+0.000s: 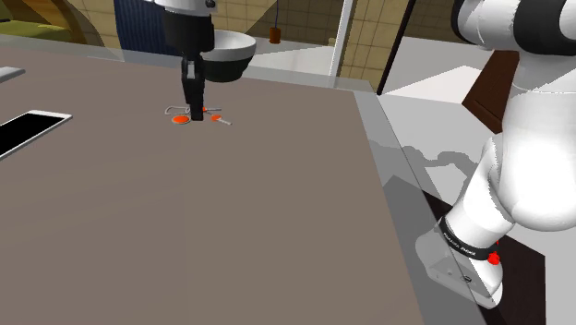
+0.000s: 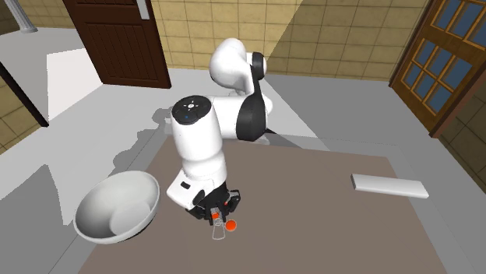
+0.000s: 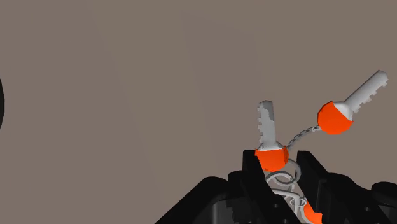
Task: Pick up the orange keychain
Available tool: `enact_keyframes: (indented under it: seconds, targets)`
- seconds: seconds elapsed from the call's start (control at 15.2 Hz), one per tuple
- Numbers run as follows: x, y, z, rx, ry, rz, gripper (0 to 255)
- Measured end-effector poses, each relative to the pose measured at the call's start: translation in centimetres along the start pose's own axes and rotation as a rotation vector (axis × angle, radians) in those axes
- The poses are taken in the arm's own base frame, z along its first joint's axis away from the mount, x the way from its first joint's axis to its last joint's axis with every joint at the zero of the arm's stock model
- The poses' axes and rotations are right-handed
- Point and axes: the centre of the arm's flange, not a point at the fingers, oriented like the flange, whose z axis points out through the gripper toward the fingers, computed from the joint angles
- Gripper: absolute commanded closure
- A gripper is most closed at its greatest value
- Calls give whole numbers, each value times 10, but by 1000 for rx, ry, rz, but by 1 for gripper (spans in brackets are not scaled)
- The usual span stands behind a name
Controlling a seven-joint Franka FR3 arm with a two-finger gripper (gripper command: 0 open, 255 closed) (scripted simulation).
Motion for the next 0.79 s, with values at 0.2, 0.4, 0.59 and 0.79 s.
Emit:
enact_keyframes:
  seconds: [0.2,0.4,0.59,0.79]
  targets:
    - [1,-2,-14,1,-1,-1,255]
    - [1,-3,-30,2,-2,-1,255]
    - [3,-4,-45,2,-2,-1,255]
    - [5,-4,-62,2,-2,-1,255]
